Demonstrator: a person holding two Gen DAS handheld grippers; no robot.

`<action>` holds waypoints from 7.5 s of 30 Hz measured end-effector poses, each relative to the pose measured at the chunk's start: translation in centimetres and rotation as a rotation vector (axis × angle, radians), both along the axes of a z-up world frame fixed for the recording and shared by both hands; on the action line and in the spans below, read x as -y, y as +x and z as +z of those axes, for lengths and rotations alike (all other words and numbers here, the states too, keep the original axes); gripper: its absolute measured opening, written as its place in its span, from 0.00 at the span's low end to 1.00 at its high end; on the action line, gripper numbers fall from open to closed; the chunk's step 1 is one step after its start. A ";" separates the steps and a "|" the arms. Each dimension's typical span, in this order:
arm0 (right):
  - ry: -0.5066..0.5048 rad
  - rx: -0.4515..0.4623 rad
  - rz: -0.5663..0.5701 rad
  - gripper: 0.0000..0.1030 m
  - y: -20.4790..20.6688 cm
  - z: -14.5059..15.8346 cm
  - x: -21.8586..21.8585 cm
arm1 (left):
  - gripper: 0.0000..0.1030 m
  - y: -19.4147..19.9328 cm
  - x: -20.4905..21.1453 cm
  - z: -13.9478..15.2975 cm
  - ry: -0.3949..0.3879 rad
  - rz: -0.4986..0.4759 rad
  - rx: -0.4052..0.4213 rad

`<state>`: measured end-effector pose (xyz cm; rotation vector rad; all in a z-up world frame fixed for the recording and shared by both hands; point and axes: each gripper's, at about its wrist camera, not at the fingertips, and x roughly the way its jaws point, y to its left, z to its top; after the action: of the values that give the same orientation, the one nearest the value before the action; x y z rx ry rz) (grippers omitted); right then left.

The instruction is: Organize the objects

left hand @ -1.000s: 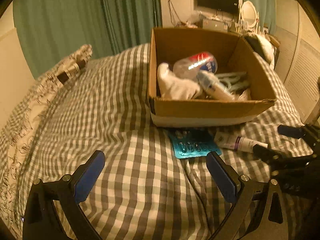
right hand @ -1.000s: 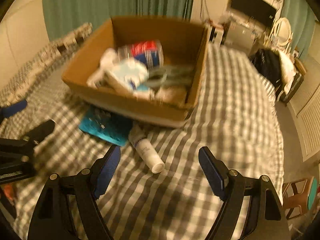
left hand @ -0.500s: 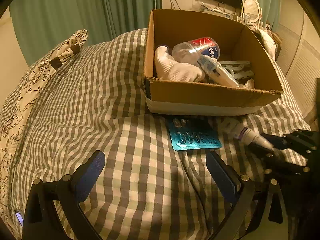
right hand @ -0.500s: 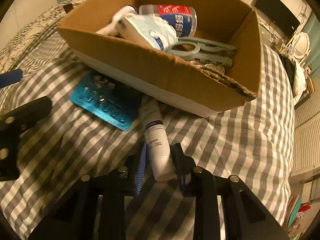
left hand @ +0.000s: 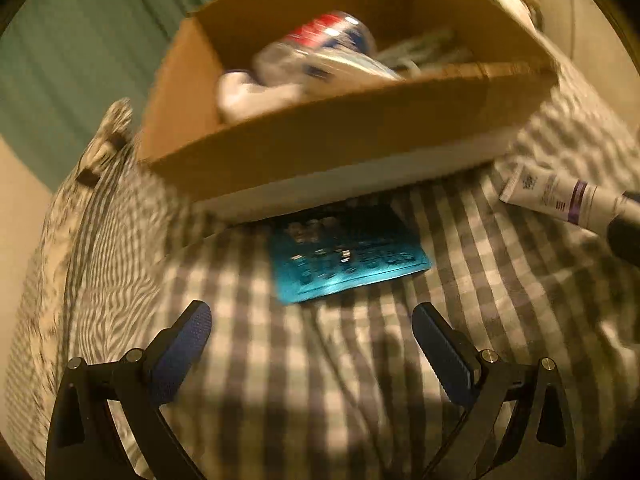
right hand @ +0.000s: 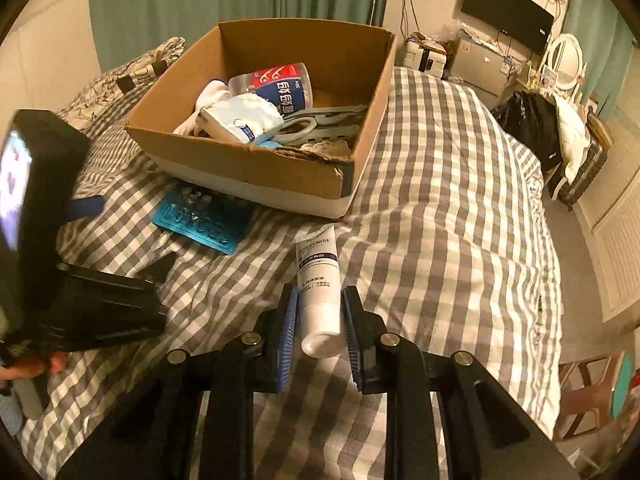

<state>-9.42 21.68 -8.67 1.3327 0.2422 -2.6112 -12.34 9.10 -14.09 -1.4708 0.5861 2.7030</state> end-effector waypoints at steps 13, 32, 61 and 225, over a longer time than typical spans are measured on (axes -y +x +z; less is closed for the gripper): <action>-0.093 0.033 -0.007 0.22 -0.7 -1.3 -1.2 | 0.47 -3.4 -1.4 -3.0 -0.016 -0.044 0.057; -0.036 -0.072 -0.020 0.22 3.9 4.8 -0.6 | 0.01 4.9 1.6 5.2 0.324 -0.140 0.071; -0.080 -0.060 -0.070 0.22 2.5 2.7 -2.8 | 0.66 -2.4 -2.2 -2.2 0.170 -0.110 0.097; -0.041 -0.432 -0.302 1.00 2.7 10.5 1.6 | 1.00 4.6 8.4 15.1 0.371 0.121 -0.500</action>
<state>-6.71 20.10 1.83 0.8293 0.0487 -3.1206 -7.78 0.67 1.05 -0.7709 -0.0210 3.0609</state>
